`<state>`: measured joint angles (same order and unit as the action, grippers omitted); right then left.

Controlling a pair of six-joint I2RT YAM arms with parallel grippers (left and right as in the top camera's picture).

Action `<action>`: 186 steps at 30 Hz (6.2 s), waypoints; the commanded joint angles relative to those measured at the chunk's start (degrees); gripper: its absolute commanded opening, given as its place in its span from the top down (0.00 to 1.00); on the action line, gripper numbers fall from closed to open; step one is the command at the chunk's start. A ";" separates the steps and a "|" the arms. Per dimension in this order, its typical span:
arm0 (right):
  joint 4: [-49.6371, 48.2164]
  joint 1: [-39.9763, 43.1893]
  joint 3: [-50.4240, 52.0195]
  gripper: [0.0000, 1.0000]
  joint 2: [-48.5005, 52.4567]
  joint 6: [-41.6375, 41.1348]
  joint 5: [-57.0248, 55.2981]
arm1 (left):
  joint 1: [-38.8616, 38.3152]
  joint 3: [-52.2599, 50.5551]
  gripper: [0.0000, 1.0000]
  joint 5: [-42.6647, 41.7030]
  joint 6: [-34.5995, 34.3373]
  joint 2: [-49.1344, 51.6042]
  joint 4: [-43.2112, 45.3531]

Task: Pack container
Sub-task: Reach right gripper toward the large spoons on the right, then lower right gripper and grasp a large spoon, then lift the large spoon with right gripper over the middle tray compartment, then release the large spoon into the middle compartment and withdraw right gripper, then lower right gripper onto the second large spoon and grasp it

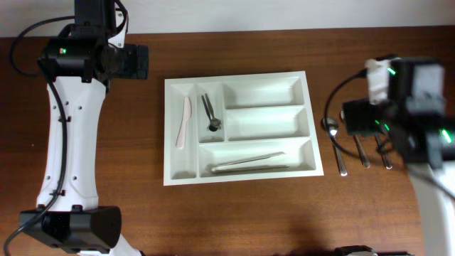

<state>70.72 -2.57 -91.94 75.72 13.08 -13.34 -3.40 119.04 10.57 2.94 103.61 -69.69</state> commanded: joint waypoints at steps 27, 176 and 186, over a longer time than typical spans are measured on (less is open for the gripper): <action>-1.79 16.98 -0.94 0.01 33.11 3.04 26.23 | 0.09 0.46 0.01 0.37 -0.81 -0.35 -0.04; 10.95 7.21 -34.32 0.01 42.29 15.34 25.97 | 0.09 0.46 0.01 0.39 -0.79 -0.35 -0.07; 9.62 20.92 -28.11 0.06 42.91 16.26 26.36 | 0.09 0.46 0.01 0.37 -0.79 -0.35 -0.04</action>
<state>80.79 16.27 -122.56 119.42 29.98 12.91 -3.40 119.04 10.57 2.92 103.61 -69.69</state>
